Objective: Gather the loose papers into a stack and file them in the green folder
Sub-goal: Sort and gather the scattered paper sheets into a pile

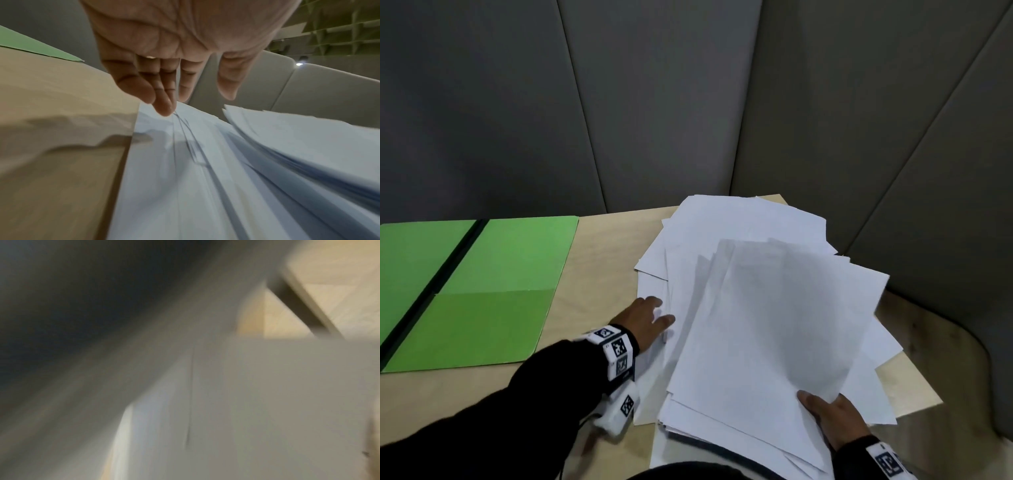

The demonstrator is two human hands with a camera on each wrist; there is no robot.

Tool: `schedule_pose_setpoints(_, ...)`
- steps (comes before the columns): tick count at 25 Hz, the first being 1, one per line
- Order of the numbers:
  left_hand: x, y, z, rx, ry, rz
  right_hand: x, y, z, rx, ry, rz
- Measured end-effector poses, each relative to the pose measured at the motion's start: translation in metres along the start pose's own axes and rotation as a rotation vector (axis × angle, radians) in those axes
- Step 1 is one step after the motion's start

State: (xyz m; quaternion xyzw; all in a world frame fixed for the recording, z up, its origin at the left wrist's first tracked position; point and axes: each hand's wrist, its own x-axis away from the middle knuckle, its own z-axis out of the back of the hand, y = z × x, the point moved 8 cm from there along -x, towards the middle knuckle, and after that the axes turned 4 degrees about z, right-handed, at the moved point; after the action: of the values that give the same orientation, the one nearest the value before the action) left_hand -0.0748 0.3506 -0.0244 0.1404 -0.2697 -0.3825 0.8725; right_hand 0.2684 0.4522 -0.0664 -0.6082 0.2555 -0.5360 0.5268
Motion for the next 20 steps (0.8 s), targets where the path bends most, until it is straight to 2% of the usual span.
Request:
schedule_pose_setpoints(5,-0.067,-0.001,0.027,0.006,0.066,0.088,0.002,-0.005,0.039,-0.017,0.120,-0.004)
schedule_pose_setpoints(10,-0.112,0.015,0.024,-0.074,0.045,0.134,-0.005,0.016,0.037,0.081,0.101,-0.081)
schedule_pose_setpoints(12,-0.127,0.025,0.018,-0.008,0.061,0.104,-0.008,0.018,0.042,0.097,0.124,-0.116)
schedule_pose_setpoints(15,-0.137,0.033,0.018,0.145,0.095,0.148,-0.008,0.017,0.046,0.118,0.165,-0.136)
schedule_pose_setpoints(20,-0.123,0.037,0.008,0.322,0.035,0.177,-0.010,0.022,0.047,0.184,0.192,-0.151)
